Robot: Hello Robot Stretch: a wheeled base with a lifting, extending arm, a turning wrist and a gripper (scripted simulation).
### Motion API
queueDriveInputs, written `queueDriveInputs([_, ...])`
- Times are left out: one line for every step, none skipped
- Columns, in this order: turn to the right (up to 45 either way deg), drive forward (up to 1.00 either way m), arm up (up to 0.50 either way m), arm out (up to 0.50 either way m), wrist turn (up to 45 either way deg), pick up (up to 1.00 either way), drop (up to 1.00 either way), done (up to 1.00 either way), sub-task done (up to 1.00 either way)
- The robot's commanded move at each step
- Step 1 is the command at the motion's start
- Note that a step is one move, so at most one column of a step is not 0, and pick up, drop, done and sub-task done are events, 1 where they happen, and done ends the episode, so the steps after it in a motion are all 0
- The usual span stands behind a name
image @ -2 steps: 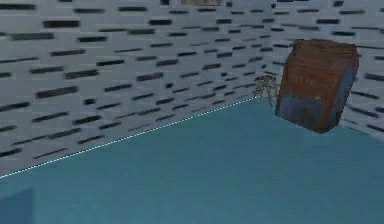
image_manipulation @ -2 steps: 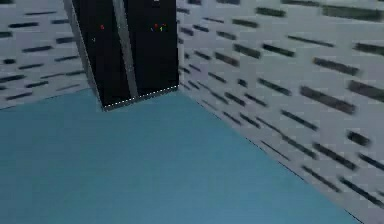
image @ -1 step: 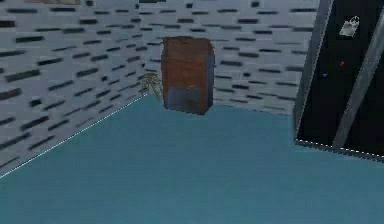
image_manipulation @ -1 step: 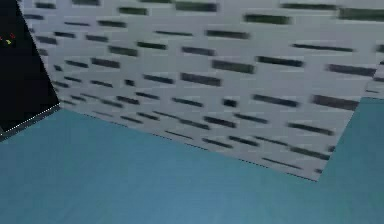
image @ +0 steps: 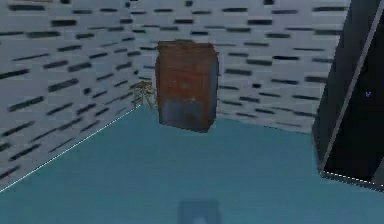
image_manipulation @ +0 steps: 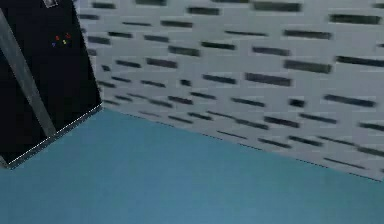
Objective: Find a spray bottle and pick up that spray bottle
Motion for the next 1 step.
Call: queueDriveInputs([-45.0, 0.00, 0.00, 0.00, 0.0, 0.00, 0.00, 0.00, 0.00])
